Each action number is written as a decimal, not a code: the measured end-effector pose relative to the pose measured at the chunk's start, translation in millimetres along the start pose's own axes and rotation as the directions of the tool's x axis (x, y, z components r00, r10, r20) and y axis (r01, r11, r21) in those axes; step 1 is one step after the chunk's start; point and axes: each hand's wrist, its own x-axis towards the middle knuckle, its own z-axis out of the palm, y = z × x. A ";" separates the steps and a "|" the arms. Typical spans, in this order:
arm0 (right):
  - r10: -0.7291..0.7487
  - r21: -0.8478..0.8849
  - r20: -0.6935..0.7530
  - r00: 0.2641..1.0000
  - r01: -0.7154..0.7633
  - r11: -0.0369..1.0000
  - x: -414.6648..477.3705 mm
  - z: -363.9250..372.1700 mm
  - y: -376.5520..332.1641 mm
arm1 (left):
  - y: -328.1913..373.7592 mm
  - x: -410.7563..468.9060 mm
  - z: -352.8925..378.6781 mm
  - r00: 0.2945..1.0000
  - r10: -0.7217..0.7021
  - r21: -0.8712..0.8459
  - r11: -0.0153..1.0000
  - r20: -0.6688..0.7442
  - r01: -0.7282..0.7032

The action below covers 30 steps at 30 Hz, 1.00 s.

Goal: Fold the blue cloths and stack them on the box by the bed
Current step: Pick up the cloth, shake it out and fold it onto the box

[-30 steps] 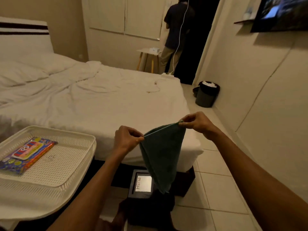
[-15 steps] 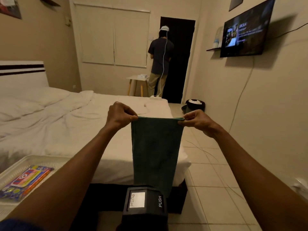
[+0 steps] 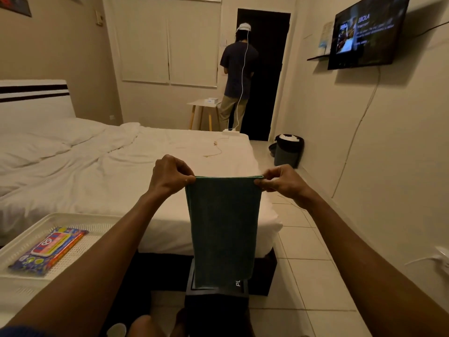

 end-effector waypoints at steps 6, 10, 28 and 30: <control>0.032 0.001 0.087 0.996 -0.032 0.999 -2.5 20.2 17.1 | -22.6 -7.4 9.2 0.999 -0.012 0.026 1.000 0.044 0.011; 0.053 0.013 0.126 0.991 -0.055 0.998 -4.4 27.8 31.7 | -33.1 -9.9 14.1 0.994 -0.018 0.024 1.000 0.106 0.016; 0.013 -0.017 -0.041 0.999 -0.014 1.000 51.6 38.1 69.5 | -52.6 47.8 49.1 0.985 -0.002 -0.104 0.994 0.172 0.020; 0.013 -0.013 -0.041 0.999 -0.014 1.000 53.7 35.6 71.8 | -54.2 48.7 51.9 0.985 0.007 -0.107 0.994 0.173 0.012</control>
